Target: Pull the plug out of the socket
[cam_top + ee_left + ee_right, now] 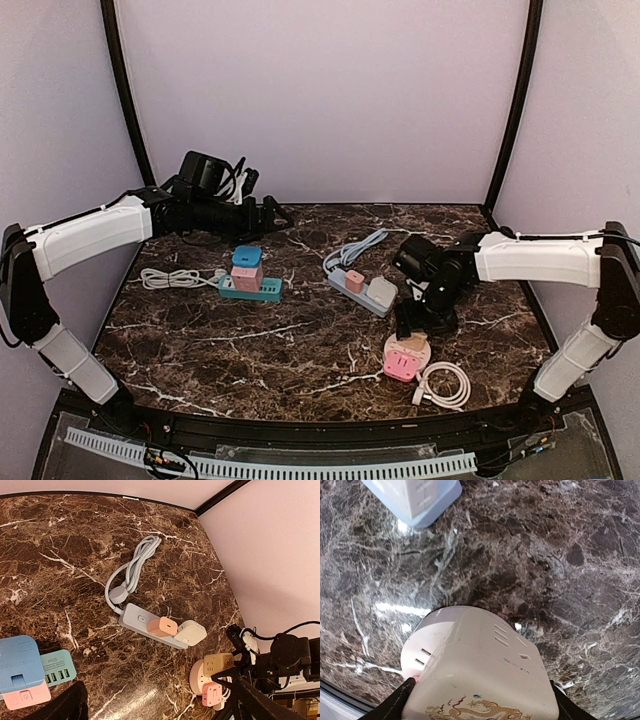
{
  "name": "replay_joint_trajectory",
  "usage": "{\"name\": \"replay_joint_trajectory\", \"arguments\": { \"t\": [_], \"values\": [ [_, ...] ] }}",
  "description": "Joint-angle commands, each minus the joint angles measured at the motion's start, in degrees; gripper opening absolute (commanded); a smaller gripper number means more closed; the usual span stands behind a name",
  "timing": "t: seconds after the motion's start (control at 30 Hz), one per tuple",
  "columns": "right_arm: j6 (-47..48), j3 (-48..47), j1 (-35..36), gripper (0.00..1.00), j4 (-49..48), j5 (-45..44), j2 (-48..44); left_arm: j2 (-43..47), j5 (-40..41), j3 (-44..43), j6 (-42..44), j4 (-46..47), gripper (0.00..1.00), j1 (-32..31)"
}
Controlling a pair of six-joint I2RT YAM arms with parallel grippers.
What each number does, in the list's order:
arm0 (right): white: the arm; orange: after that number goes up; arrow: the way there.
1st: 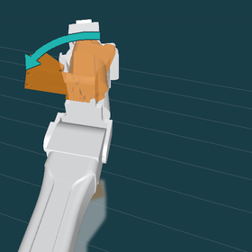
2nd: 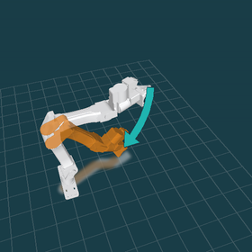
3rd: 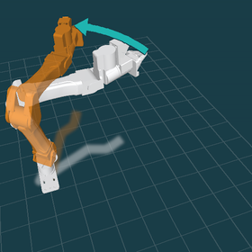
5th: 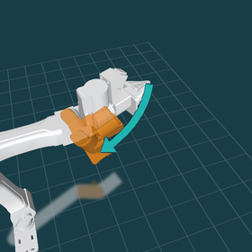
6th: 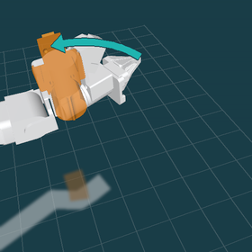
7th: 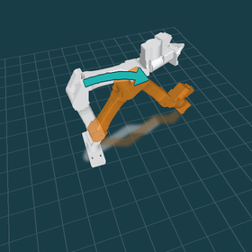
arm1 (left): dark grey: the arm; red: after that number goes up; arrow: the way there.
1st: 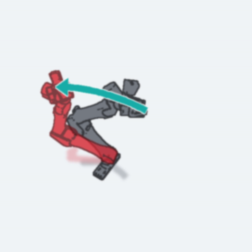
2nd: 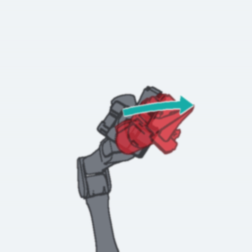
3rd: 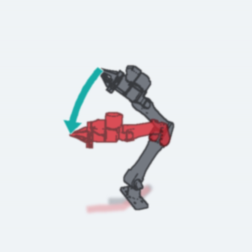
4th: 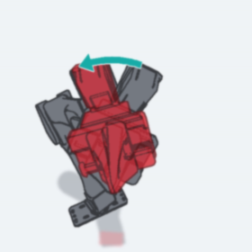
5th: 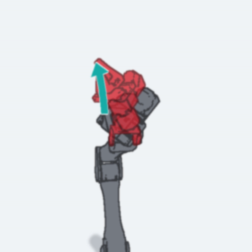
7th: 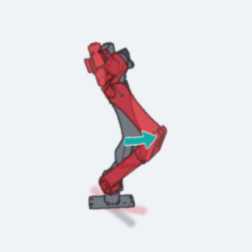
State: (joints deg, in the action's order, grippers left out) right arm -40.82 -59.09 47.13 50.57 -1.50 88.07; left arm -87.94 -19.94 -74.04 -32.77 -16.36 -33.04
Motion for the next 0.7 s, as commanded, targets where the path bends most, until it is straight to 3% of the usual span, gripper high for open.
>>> {"name": "replay_joint_trajectory", "arguments": {
  "t": [0.0, 0.17, 0.3, 0.53, 0.67],
  "values": [
    [-7.13, -5.44, 0.37, 0.57, -4.24, -3.19, 4.89, 2.11, -0.78, 0.49, 0.28, 0.07, 0.99, -0.27],
    [-13.41, -12.53, 0.82, 0.57, -6.22, -3.42, 11.87, 1.58, -1.47, 0.9, -0.03, 0.99, 0.99, -0.27],
    [-14.43, -14.84, 2.56, 0.71, -8.7, -3.1, 13.65, 0.45, -3.08, 0.83, -0.39, 1.64, 0.99, -0.27],
    [-3.78, -11.91, 2.79, 0.95, -9.77, -4.26, 10.32, -0.4, -7.32, 2.62, -1.68, 4.21, 0.99, -0.22],
    [6.93, -9.17, 2.79, 0.99, -12.82, -1.93, 7.94, -0.31, -8.98, 3.77, -2.53, 5.95, 0.99, -0.36]
  ]
}}
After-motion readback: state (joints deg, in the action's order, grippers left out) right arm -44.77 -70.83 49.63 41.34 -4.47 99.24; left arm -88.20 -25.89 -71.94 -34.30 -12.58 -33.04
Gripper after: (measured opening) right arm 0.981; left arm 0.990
